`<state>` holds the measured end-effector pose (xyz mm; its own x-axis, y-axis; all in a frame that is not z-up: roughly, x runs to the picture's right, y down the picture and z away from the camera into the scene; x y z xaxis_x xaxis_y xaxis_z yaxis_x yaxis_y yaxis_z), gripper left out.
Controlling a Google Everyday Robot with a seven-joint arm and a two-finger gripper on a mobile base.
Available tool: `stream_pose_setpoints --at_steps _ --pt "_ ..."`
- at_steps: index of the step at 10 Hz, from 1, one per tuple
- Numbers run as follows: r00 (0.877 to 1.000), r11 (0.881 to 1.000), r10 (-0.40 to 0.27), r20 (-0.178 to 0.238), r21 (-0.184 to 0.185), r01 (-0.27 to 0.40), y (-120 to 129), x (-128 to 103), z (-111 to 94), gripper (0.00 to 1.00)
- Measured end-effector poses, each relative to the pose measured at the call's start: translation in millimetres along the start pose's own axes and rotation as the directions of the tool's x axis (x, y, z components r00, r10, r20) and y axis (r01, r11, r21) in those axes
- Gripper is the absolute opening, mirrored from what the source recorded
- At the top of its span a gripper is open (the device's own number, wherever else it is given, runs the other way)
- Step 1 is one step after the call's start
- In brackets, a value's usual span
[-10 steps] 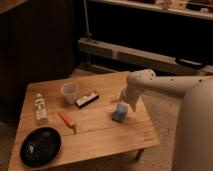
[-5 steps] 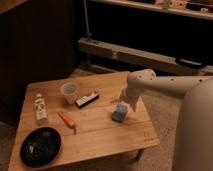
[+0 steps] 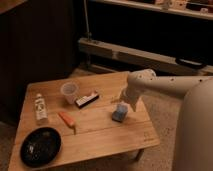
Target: Place the white sponge in the ceramic cup
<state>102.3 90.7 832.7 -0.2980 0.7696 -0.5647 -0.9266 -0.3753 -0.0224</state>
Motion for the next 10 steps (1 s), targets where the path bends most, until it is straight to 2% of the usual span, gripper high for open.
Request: stream_pose_setpoints --at_steps 8,10 --pt "1.000 1.000 0.000 0.000 0.000 0.000 0.1 -0.2 0.0 0.80" --pt "1.000 1.000 0.002 0.007 0.014 -0.002 -1.0 -2.4 -0.6 0.80"
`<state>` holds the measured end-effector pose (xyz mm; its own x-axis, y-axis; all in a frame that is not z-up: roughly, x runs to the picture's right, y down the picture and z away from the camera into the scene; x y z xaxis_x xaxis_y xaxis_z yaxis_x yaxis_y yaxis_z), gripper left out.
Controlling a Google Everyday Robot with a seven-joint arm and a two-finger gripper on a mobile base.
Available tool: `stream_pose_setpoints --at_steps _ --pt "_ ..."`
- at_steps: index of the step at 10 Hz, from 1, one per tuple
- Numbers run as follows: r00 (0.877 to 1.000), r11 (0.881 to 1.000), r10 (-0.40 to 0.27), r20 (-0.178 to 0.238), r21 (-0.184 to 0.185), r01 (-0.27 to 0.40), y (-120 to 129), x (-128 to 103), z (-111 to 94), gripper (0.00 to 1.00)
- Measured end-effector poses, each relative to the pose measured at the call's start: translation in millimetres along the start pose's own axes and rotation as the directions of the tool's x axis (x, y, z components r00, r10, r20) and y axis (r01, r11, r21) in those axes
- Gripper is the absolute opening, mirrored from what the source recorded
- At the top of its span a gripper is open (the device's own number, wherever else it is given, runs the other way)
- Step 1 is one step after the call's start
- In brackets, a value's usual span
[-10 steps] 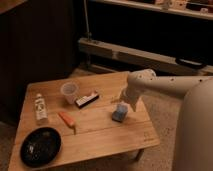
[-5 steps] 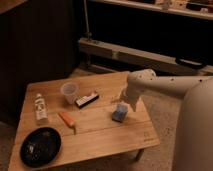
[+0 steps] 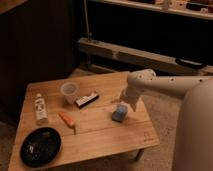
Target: Place the white sponge in the ceramic cup
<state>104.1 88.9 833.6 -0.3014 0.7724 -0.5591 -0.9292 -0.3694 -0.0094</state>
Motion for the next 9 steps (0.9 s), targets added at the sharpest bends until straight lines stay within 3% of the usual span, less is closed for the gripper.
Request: stream_pose_setpoints --at_steps 2,4,6,9 --pt "0.999 0.998 -0.004 0.041 0.057 0.001 11.9 -24.3 4.8 0.80" --pt "0.999 0.994 0.010 0.053 0.108 -0.016 10.2 -54.8 18.7 0.80" --pt "0.999 0.993 0.026 0.047 0.114 -0.031 9.1 -64.2 28.4 0.80" --pt "0.999 0.996 0.033 0.001 0.085 -0.033 -9.3 -60.9 32.0 0.80"
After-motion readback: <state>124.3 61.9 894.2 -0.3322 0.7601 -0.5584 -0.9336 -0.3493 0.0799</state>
